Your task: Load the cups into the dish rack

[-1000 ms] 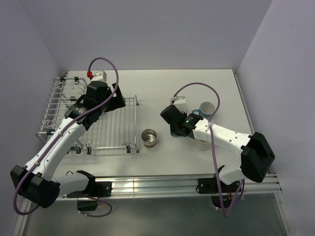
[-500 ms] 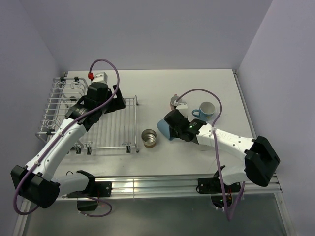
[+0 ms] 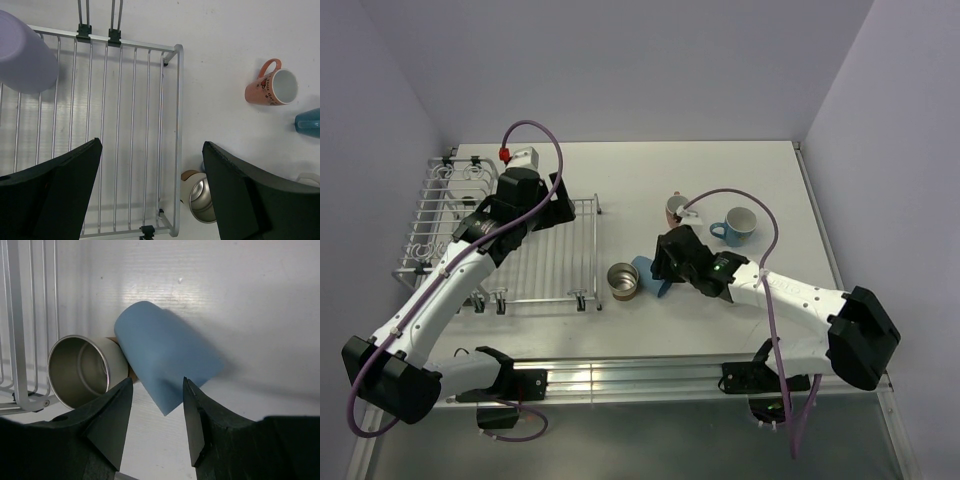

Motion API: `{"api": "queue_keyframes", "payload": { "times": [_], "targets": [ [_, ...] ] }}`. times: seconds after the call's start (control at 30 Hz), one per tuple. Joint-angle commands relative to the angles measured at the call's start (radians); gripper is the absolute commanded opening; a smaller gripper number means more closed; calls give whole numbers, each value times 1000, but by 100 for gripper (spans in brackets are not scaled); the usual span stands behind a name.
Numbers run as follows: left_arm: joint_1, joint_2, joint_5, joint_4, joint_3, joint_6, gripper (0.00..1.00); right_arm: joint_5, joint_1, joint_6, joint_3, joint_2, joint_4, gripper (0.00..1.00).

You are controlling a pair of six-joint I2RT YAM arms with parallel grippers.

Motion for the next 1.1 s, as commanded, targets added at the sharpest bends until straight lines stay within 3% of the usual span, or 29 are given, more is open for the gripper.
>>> {"api": "queue_keyframes", "payload": {
  "times": [0.0, 0.33, 0.7, 1.07],
  "targets": [
    [-4, -31, 11, 40, -4, 16, 89, -47, 5, 50, -23, 21, 69, 53],
    [-4, -25, 22, 52, -13, 11, 89, 23, 6, 82, -77, -62, 42, 54],
    [-4, -30, 20, 52, -14, 14, 89, -10, 14, 50, -152, -141, 71, 51],
    [-4, -23, 25, 52, -10, 11, 89, 189, 198, 68, -164, -96, 54, 50]
  ]
}}
